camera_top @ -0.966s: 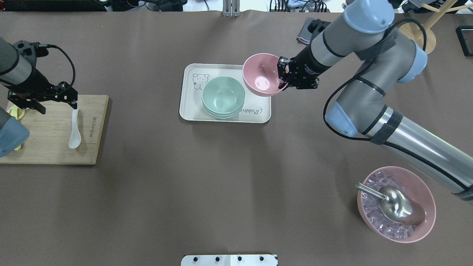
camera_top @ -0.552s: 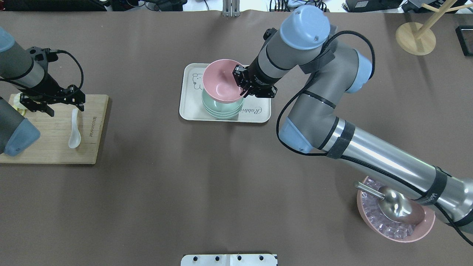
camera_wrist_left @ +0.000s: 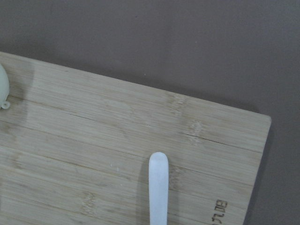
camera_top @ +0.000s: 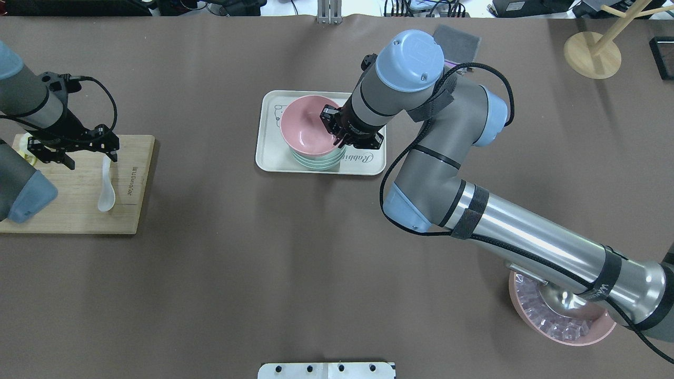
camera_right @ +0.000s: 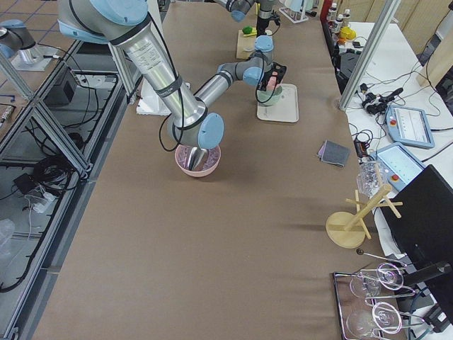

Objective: Stack pink bowl on green and place spoon
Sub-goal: 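Release the pink bowl with the right gripper while the left grasps the white spoon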

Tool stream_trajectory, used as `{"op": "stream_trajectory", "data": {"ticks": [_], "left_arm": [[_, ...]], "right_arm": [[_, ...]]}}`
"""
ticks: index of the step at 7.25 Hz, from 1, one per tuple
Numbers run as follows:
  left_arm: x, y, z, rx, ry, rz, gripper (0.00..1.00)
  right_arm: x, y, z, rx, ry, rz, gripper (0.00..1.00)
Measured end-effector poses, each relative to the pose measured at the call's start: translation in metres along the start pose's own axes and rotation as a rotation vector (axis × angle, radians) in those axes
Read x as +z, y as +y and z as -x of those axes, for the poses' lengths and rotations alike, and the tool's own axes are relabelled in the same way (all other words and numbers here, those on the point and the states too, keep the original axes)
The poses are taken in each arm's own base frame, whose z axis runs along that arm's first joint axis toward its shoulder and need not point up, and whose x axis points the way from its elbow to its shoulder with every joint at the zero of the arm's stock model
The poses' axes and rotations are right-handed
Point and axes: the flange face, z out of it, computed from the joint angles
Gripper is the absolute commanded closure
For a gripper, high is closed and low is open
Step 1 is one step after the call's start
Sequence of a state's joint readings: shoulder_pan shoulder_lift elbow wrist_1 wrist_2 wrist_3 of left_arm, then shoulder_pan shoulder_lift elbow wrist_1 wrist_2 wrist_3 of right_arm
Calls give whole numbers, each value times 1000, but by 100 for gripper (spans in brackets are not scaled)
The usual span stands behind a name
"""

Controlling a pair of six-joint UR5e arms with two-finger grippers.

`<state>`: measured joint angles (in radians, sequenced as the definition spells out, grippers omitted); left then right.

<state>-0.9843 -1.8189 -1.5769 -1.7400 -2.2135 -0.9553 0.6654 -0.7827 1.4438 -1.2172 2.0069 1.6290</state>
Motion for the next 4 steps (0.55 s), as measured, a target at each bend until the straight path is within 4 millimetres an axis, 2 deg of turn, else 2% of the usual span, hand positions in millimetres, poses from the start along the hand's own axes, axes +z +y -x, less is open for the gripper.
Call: {"op": "stream_trajectory", "data": {"ticks": [1,2,3,4], "left_arm": [[8,-2,2,-18,3,0,15],[16,-3,1,-37,17,-5,26],[22,-4,0,-52,35,-13,46],[23,-4,-2,-64,48,-19,91]], "right_arm": [[0,0,0,0,0,0,97],[0,1,0,-1,-1,0,28],[0,1,1,-1,-2,0,0],[-1,1,2,-1,-4,0,0]]}}
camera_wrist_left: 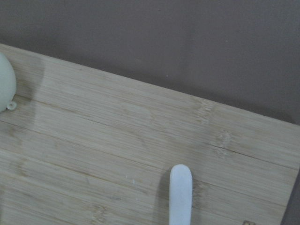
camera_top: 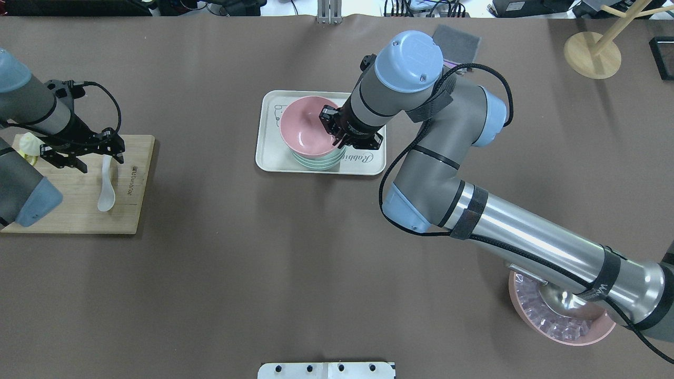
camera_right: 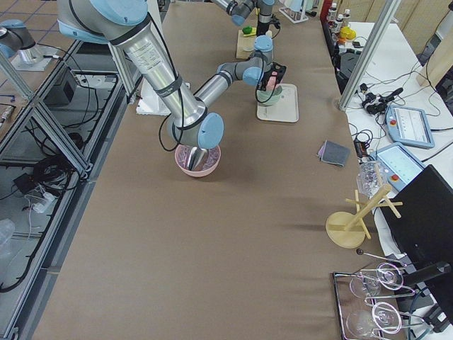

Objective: Stack pink bowl on green and place spoon
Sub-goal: 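Release the pink bowl with the right gripper while the left grasps the white spoon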

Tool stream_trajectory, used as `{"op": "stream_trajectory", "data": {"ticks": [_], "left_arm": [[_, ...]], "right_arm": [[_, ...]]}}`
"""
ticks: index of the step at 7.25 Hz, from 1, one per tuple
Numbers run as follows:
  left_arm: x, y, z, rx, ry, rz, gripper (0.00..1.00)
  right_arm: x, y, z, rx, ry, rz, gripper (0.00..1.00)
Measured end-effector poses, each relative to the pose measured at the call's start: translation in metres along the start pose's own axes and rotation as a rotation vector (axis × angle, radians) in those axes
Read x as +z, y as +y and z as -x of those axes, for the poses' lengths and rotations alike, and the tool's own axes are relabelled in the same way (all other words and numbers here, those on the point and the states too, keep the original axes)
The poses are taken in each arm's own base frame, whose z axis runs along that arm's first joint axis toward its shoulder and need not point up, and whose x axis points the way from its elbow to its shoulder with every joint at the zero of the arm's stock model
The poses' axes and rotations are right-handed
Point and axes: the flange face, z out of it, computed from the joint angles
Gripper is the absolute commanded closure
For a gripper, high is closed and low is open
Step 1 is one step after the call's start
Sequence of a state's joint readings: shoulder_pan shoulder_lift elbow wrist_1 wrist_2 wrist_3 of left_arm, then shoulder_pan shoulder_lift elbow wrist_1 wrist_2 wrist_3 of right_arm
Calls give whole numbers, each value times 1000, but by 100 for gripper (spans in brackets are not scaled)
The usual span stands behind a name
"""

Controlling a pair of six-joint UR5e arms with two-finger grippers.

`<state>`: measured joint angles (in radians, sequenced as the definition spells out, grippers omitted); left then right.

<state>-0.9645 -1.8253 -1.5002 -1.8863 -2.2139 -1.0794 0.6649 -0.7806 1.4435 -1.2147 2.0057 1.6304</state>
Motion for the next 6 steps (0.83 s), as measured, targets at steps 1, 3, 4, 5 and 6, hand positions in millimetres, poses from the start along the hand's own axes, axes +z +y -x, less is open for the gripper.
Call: {"op": "stream_trajectory", "data": {"ticks": [1,3,4,5,6], "left_arm": [[0,1,-2,-18,9,-1,100],[-1,4,-6,-54,30,30,100],[-2,6,-7,-60,38,40,100],[-3,7,-9,-61,43,44,100],[-8,8,-16,-56,53,50,100]], "right_arm": [[-2,-1,0,0,-3,-2,0],[-10,-9,1,5,-12,-2,0],[-15,-15,0,10,-15,2,0],[-21,-23,-2,17,-17,9,0],[-25,-29,-4,21,-18,14,0]]}}
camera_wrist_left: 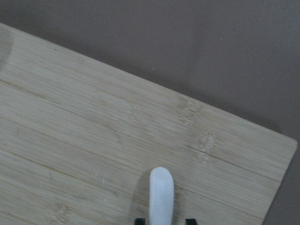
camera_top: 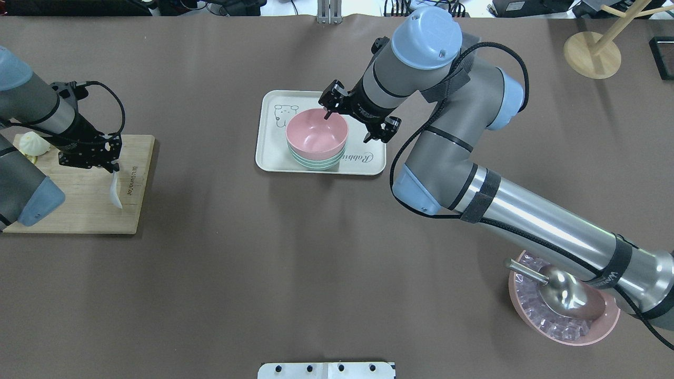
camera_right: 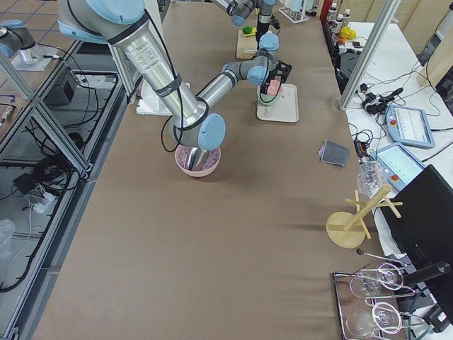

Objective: Stack pink bowl on green and place spoon
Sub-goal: 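Release the pink bowl with the right gripper while the left grasps the white spoon, then carry the white spoon into the pink bowl with the left gripper while the right withdraws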

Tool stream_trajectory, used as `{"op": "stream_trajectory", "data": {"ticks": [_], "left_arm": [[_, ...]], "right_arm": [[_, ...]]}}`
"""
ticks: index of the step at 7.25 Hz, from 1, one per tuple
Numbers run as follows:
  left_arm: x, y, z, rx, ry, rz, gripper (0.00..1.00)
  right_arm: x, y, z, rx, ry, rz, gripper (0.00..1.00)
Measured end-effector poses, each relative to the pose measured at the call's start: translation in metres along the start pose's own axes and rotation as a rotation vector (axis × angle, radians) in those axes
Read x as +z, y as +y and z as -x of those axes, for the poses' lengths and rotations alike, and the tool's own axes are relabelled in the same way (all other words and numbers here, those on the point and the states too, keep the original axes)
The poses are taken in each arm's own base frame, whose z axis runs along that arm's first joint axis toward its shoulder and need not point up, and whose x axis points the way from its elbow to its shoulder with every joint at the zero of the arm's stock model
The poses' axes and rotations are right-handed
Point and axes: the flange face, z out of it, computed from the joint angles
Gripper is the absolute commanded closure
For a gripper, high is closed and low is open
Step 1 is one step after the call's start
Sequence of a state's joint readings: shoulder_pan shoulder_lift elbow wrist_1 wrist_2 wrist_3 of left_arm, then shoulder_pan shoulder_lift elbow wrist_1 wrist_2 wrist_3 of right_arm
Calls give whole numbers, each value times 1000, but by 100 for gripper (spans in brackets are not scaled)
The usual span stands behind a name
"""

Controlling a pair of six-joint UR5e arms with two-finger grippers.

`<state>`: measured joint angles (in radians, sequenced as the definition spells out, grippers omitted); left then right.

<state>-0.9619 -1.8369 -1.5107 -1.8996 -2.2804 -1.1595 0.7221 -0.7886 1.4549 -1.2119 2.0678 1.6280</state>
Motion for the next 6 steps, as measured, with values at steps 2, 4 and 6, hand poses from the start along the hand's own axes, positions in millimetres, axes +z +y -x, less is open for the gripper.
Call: {"op": "stream_trajectory", "data": {"ticks": [2,4,6], "left_arm": [[-27,13,-46,5,82,61,100],[-79,27,-143,-26,190,79,100],[-115,45,-247,-28,258,56,100]], "right_arm": [[-15,-15,-18,6,-2,17,0],[-46,-52,-73,-27,6,50,0],[-83,-104,-151,-80,25,68,0]]}}
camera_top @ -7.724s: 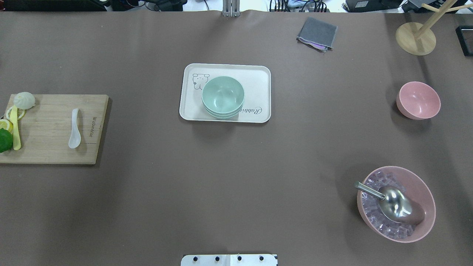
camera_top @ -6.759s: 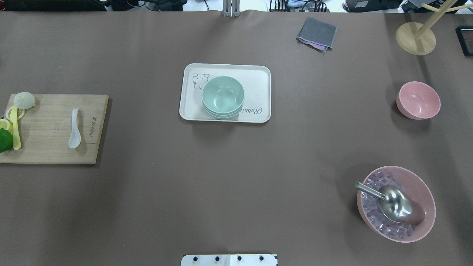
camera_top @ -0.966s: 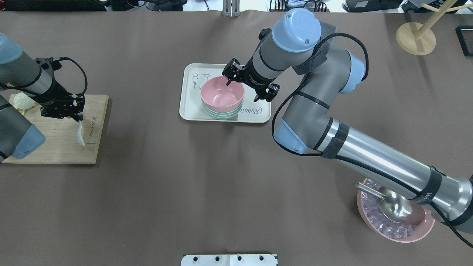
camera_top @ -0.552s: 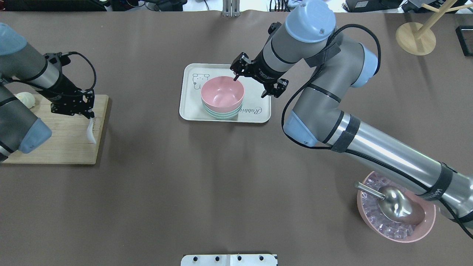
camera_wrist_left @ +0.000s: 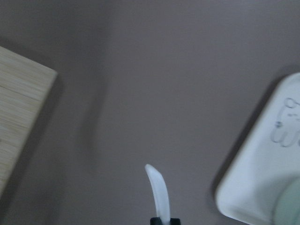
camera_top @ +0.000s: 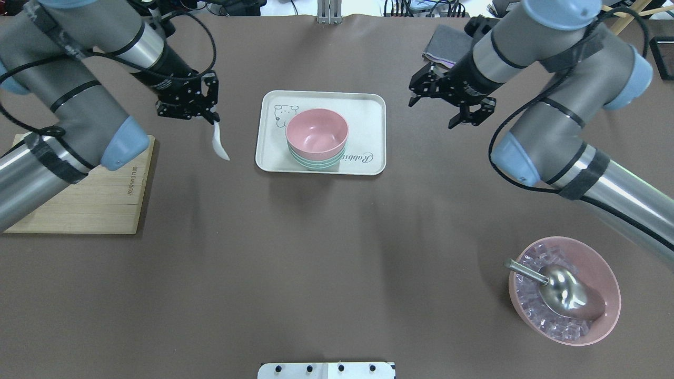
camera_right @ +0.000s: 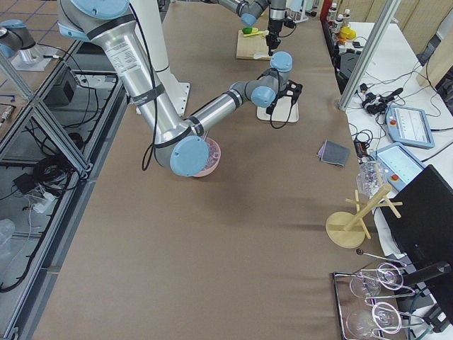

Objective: Stack pink bowl on green and place spoon

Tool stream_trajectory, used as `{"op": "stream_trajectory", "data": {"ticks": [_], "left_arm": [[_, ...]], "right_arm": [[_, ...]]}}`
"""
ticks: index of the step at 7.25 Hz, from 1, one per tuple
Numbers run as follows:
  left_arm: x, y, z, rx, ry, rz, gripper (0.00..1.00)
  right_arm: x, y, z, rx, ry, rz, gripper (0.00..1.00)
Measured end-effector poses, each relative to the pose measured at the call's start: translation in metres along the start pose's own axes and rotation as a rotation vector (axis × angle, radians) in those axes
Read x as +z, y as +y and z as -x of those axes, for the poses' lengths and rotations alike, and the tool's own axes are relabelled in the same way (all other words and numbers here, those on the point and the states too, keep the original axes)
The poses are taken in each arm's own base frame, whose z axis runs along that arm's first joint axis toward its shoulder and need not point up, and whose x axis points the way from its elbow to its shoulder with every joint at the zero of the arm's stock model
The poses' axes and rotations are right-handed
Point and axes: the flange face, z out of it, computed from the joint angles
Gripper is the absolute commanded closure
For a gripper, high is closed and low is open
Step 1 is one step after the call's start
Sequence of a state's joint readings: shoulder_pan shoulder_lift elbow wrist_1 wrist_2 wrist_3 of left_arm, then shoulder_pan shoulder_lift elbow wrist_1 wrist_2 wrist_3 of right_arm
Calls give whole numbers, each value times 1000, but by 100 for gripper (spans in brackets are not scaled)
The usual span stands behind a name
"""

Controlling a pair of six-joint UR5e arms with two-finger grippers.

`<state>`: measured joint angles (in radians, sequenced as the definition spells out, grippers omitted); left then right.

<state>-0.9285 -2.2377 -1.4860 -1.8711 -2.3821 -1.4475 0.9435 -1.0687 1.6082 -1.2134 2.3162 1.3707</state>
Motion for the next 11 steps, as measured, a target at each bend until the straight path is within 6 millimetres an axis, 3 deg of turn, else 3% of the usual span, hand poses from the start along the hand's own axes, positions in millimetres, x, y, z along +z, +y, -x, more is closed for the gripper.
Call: {"op": "stream_trajectory", "data": {"ticks": [2,3,5,6,7,8,11], "left_arm": [[9,14,-79,13,30,-56,100],[22,20,-101,33,45,-96,100],[50,38,-116,63,73,-134,100],[59,46,-118,71,80,-130,69],[63,51,-119,79,90,-127,11],[63,53,-120,84,98,-128,2],[56,53,-111,84,101,-149,2]], "right_arm": [[-24,-30,-81,-71,31,6,0],[-29,-36,-104,-86,43,5,0],[-35,-42,-131,-82,58,-3,0],[-36,-43,-141,-87,65,-6,0],[-36,-44,-146,-91,69,-8,0],[-38,-45,-148,-92,70,-11,0],[-45,-51,-158,-94,73,-24,0]]}}
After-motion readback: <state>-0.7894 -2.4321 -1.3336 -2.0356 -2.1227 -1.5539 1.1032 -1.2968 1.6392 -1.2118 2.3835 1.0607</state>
